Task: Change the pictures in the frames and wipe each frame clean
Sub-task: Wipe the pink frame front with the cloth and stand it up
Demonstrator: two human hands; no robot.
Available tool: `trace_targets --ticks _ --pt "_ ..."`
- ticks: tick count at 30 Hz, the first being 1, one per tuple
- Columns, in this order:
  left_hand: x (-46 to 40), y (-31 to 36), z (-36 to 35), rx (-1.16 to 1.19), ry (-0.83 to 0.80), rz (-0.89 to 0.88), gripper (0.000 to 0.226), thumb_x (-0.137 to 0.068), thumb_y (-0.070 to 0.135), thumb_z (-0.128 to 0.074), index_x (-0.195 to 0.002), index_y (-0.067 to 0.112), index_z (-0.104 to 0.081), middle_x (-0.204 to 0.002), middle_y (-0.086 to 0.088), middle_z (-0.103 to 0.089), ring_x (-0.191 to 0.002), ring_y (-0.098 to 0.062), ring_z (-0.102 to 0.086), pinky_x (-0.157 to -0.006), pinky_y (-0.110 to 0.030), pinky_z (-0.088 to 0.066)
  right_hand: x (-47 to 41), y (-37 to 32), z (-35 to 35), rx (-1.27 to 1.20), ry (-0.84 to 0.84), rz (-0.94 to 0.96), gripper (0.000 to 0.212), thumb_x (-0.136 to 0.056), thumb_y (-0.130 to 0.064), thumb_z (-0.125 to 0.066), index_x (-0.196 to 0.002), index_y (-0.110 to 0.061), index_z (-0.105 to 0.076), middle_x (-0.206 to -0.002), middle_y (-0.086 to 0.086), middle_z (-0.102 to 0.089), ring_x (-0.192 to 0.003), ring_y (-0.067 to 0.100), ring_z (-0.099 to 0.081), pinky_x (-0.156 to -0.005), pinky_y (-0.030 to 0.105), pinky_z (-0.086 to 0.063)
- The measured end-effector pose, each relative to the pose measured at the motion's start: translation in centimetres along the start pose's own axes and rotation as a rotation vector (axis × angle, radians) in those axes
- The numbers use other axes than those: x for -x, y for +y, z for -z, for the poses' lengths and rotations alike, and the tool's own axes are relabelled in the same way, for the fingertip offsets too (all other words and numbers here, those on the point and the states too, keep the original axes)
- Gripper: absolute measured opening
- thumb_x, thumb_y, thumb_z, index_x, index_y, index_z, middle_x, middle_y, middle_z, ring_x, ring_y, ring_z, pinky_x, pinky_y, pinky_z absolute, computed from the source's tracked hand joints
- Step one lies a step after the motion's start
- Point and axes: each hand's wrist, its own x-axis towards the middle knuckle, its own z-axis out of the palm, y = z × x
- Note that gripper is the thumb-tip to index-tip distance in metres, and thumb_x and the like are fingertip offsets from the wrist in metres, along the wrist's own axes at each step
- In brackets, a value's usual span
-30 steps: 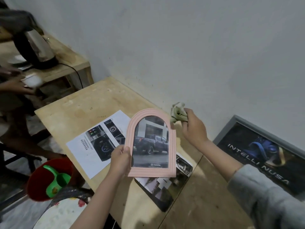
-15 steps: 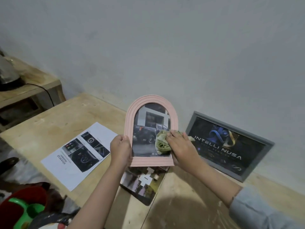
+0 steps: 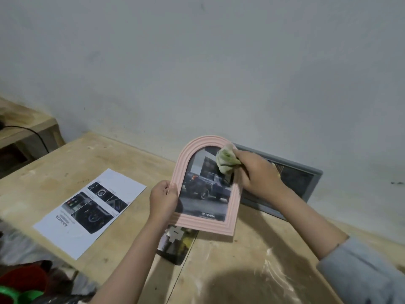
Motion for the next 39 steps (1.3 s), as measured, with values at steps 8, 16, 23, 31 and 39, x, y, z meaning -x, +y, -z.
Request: trace_targets --ticks 8,16,23,31,39 --pt "3.4 2.0 -2.1 0.142 0.003 -0.026 0.031 -0.094 0.005 -0.043 -0.064 0.011 -0.037 -0.053 -0.002 -0.030 -0.041 -0.010 -0.030 -0.041 -0.022 -0.024 6.4 3.8 -2.7 0.335 0.214 0.315 0.037 -0.085 -0.013 -0.057 -0.118 0.003 -0.063 -0.119 0.017 -0.064 -0.084 0.031 -0.055 -0.065 0.038 -0.046" --pt "4.9 1.8 -5.0 0.179 0.069 0.039 0.024 -0.086 0.018 -0.045 -0.064 0.009 -0.042 -0.062 -0.010 -0.036 -0.057 -0.024 -0.035 -0.055 -0.038 -0.031 15.5 2.4 -2.6 -0.078 -0.131 0.099 0.051 -0.068 0.002 -0.052 -0.117 -0.007 -0.058 -0.106 0.006 -0.065 -0.080 0.025 -0.048 -0.065 0.034 -0.044" --pt "7.3 1.6 -8.4 0.097 -0.033 -0.018 0.034 -0.089 0.020 -0.047 -0.072 -0.009 -0.040 -0.062 -0.011 -0.044 -0.056 -0.026 -0.046 -0.055 -0.035 -0.036 14.1 4.2 5.6 -0.482 -0.344 -0.229 0.029 -0.090 -0.008 -0.053 -0.115 -0.016 -0.064 -0.103 -0.003 -0.067 -0.094 0.012 -0.060 -0.083 0.025 -0.047" --pt "10.2 4.0 -12.4 0.115 -0.129 -0.065 0.029 -0.090 0.014 -0.049 -0.062 0.009 -0.045 -0.055 -0.009 -0.037 -0.053 -0.023 -0.041 -0.053 -0.034 -0.032 9.8 9.6 6.6 0.246 0.119 0.164 0.064 -0.068 -0.009 -0.047 -0.131 -0.002 -0.053 -0.139 0.013 -0.050 -0.126 0.029 -0.046 -0.105 0.047 -0.032" --pt "10.2 4.2 -13.8 0.180 0.005 0.036 0.033 -0.083 0.021 -0.047 -0.068 -0.007 -0.040 -0.061 -0.015 -0.041 -0.055 -0.028 -0.044 -0.053 -0.037 -0.036 15.2 8.6 1.8 0.111 0.132 0.231 0.058 -0.072 -0.006 -0.045 -0.129 -0.003 -0.056 -0.137 0.013 -0.053 -0.129 0.029 -0.047 -0.110 0.049 -0.030"
